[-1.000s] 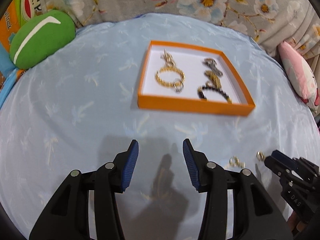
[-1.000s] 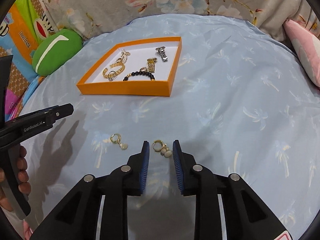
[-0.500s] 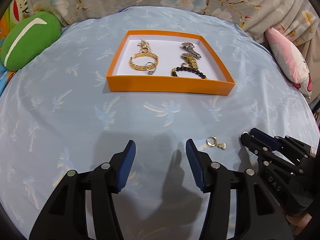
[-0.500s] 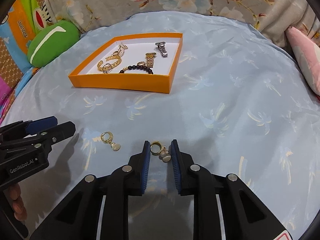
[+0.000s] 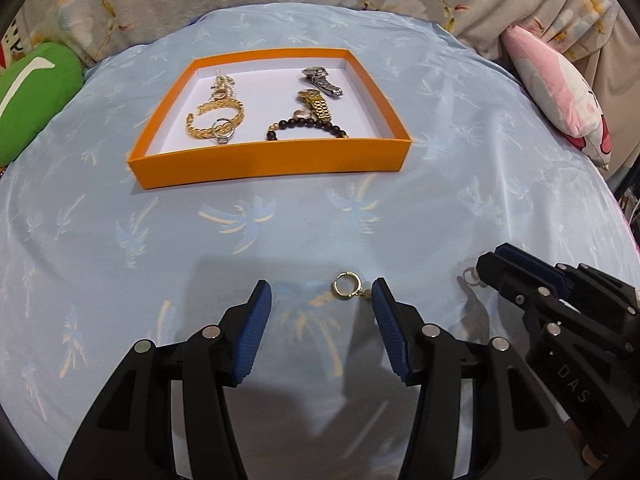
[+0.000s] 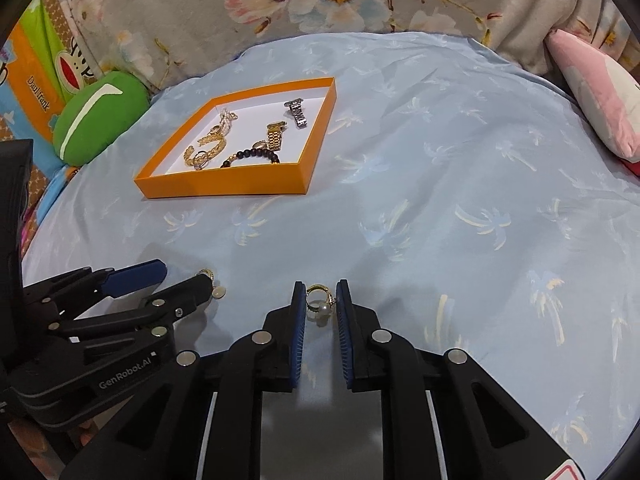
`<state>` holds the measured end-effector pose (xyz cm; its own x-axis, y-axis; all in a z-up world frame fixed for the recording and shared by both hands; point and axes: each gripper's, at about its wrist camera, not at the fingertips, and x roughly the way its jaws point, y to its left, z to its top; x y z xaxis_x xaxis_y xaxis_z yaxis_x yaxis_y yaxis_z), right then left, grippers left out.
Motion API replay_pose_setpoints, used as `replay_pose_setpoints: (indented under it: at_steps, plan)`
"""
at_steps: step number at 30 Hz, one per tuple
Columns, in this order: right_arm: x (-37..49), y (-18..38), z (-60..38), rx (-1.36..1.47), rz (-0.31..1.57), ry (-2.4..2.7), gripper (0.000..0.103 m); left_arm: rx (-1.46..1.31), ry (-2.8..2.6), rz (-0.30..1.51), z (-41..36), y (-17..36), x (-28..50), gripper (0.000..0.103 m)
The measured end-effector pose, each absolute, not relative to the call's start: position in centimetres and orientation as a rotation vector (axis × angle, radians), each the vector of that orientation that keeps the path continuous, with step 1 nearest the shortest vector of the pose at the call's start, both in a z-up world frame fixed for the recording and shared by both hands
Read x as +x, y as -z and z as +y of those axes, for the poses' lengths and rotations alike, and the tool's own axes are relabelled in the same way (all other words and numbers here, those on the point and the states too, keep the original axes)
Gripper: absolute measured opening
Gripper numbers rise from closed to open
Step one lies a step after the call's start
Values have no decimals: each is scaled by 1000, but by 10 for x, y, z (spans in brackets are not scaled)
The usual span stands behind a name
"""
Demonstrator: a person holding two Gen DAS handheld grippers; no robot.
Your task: Organize jewelry
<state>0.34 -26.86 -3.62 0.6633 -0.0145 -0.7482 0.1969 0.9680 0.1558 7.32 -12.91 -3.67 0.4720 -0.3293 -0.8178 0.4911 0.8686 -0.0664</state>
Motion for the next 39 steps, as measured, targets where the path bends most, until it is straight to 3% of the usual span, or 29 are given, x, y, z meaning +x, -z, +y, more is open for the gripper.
replay_pose_setpoints:
  at_steps: [11,16,22,29,31,39]
  plan:
    - [0,38,-274,256,834,119,14,212,494,923,-141,38,69,50]
    - [-1,38,-275,262,833,121,14,225,489,917,-141,38,69,40]
    - [-3,37,-275,263,829,122,14,212,515,927,-140,37,69,17]
    - [-6,35,-274,263,824,121,14,189,526,940,-137,36,68,11]
    - [-6,34,-274,263,824,120,14,183,528,944,-134,36,68,4]
    - [-8,33,-271,266,822,112,14,161,504,955,-114,35,68,5]
